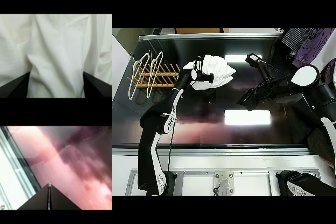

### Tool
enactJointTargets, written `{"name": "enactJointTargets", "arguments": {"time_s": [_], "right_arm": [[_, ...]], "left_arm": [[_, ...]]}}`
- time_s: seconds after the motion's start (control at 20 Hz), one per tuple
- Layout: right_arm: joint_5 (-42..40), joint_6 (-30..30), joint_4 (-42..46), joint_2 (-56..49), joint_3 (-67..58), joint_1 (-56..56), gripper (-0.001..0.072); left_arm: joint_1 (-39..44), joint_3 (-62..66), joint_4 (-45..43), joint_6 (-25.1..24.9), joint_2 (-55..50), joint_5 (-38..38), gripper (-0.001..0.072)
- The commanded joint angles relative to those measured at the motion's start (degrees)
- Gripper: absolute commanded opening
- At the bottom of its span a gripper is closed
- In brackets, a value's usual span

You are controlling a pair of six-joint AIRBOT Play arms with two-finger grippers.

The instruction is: Fold the clothes and pants, and hang the long-sleeved shirts on hangers.

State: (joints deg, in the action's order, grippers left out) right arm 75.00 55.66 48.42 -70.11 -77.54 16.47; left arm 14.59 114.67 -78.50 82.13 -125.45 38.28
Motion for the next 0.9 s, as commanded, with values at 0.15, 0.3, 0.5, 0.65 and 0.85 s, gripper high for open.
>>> {"name": "enactJointTargets", "arguments": {"time_s": [0.15, 0.3, 0.5, 0.65, 0.85], "right_arm": [[0.0, 0.0, 0.0, 0.0, 0.0, 0.0, 0.0018], [0.0, 0.0, 0.0, 0.0, 0.0, 0.0, 0.0018], [0.0, 0.0, 0.0, 0.0, 0.0, 0.0, 0.0018], [0.3, 0.0, -1.9, 0.0, 0.0, 0.0, 0.0018], [1.9, -0.9, -3.3, 1.1, -0.8, -1.3, 0.0013]], "left_arm": [[-0.1, 0.2, 0.1, -0.2, 2.8, 4.5, 0.0017], [0.5, 0.2, 0.5, -0.2, 10.7, 9.4, 0.0016], [2.9, 0.2, 0.5, -0.2, 23.4, 21.1, 0.0016], [6.1, 0.1, 0.4, -0.2, 31.5, 29.8, 0.0016], [11.0, 0.1, 0.4, 2.3, 39.5, 35.7, 0.0016]]}}
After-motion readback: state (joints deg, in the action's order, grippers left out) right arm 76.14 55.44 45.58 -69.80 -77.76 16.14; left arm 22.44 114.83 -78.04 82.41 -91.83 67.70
